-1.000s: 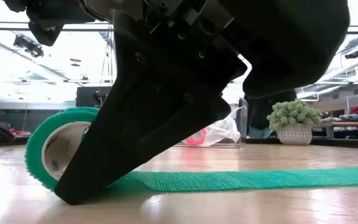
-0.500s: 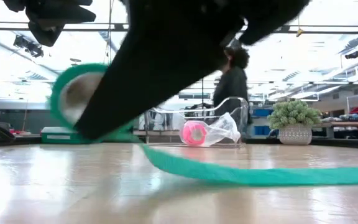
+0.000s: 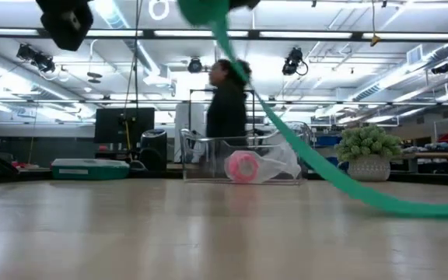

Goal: Roll bandage
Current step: Roll the blue bandage

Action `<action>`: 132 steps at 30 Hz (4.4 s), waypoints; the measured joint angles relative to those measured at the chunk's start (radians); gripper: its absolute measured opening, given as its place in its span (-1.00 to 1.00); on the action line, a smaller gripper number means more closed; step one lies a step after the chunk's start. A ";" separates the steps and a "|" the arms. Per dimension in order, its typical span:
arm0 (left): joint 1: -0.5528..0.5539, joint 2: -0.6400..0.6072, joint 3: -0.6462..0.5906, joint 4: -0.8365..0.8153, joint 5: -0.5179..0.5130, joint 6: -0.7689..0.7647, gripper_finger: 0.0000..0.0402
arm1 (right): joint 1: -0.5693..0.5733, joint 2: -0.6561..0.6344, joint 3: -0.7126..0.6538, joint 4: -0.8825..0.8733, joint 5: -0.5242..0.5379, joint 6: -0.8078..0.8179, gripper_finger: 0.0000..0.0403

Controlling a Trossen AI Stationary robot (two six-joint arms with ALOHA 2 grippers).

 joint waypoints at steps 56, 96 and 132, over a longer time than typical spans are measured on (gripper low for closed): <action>0.201 0.499 0.370 0.110 -0.221 0.272 -0.95 | -0.043 -0.237 0.000 -0.097 0.248 -0.038 0.15; 0.156 0.411 0.369 -0.076 -0.305 0.333 -0.98 | 0.060 -0.435 0.000 -0.584 0.210 0.299 0.13; 0.083 0.283 0.369 0.065 -0.463 0.657 -0.98 | 0.035 -0.433 -0.143 -0.724 0.130 0.448 0.12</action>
